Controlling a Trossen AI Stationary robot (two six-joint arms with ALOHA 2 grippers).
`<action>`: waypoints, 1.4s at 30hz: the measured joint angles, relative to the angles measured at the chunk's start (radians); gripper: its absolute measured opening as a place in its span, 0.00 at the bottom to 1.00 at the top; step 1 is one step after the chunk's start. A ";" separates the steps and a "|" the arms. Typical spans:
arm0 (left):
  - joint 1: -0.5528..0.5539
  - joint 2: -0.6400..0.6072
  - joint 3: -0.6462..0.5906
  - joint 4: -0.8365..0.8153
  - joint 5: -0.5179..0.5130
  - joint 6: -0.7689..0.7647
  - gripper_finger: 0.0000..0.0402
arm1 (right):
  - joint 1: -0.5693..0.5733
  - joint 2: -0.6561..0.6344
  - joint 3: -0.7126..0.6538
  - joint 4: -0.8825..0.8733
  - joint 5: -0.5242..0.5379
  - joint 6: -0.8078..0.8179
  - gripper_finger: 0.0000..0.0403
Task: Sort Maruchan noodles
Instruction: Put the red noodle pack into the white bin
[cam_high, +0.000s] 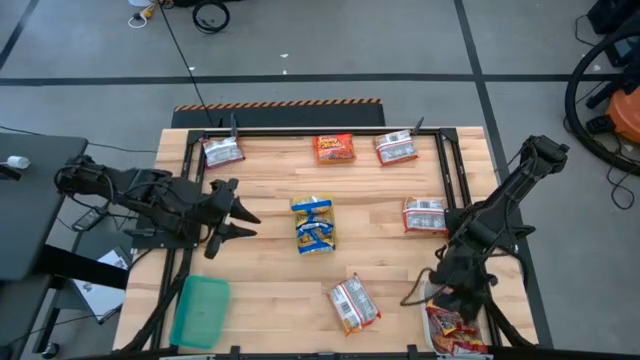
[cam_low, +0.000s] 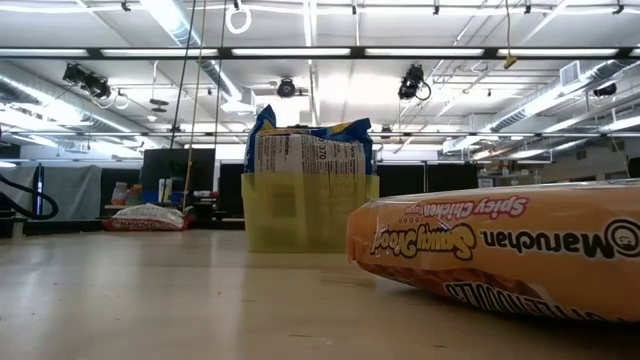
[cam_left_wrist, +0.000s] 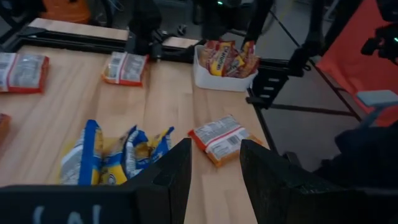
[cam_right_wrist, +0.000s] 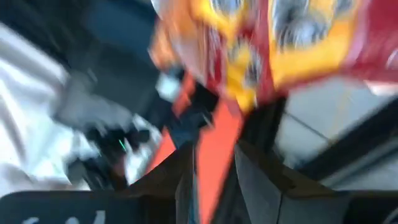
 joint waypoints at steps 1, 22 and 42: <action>-0.007 -0.003 0.000 -0.005 0.000 -0.004 0.35 | 0.001 -0.013 0.000 -0.015 0.069 0.010 0.31; 0.034 -0.012 0.001 0.111 -0.108 0.077 0.35 | 0.121 0.286 0.424 -0.816 0.305 -1.322 0.31; 0.285 0.072 0.002 0.331 -0.099 0.089 0.35 | 0.235 0.412 0.421 -0.695 0.458 -1.321 0.04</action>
